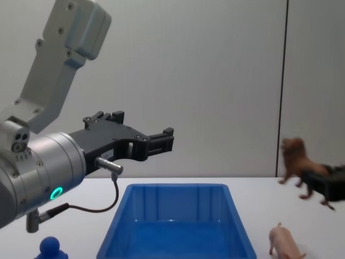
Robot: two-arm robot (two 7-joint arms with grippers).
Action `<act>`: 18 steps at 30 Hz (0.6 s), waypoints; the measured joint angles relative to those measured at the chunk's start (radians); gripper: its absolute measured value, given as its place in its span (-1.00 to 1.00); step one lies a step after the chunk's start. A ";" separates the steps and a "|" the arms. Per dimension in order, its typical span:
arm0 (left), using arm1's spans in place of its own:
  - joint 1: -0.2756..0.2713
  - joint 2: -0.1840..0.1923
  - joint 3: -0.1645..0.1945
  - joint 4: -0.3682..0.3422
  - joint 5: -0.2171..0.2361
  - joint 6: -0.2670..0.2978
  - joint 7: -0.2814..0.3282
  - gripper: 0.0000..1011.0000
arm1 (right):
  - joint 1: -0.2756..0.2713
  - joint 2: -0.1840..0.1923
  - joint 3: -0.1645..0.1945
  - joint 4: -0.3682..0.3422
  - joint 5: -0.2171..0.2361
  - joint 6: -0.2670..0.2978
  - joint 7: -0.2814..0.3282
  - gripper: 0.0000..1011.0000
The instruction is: Pick up the two dolls from the table and place them into the box.
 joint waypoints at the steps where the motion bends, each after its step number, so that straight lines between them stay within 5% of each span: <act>1: 0.000 0.000 0.000 0.000 0.000 0.000 0.000 0.98 | 0.007 -0.006 -0.005 -0.005 -0.005 0.000 0.014 -0.45; 18: 0.000 0.000 0.000 0.000 0.000 0.000 0.000 0.98 | 0.128 -0.116 -0.092 0.061 -0.103 0.062 0.174 -0.45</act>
